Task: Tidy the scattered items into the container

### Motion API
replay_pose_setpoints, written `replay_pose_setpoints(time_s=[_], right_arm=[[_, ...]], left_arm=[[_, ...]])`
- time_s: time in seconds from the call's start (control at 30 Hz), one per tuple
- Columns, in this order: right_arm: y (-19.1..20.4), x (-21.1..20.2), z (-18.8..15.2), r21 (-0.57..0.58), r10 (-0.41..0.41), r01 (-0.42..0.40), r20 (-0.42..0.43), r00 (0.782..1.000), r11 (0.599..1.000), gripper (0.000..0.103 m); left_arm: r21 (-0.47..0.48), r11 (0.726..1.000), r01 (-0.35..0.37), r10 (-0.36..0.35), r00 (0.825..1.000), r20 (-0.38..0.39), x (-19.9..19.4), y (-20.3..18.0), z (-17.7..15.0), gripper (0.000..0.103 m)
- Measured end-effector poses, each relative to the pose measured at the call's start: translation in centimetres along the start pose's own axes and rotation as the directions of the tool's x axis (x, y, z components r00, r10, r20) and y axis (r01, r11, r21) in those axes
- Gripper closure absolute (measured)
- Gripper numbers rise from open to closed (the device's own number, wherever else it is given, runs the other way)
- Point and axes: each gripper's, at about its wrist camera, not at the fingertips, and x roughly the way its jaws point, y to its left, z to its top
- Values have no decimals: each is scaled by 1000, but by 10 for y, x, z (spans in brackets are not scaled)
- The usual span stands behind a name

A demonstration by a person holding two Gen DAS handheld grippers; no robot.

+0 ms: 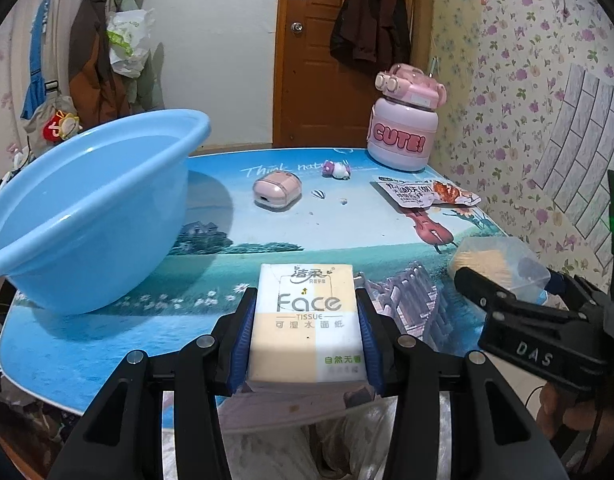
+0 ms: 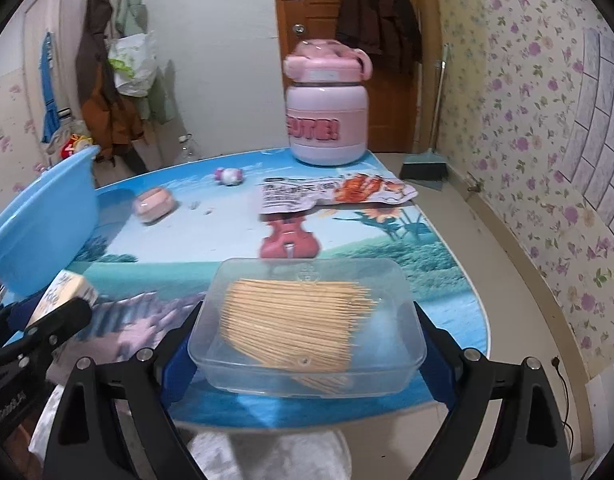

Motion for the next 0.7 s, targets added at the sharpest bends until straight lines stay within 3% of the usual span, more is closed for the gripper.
replay_pose_setpoints(time_s=[0.27, 0.7], right_arm=[[33, -25, -10, -63, 8, -5, 43, 999, 998, 10], [38, -32, -18, -81, -13, 18, 67, 998, 997, 10]], left_arm=[[-28, 1000, -13, 14, 1000, 12, -16, 11, -7, 59], [-49, 998, -30, 32, 999, 28, -30, 18, -12, 59]])
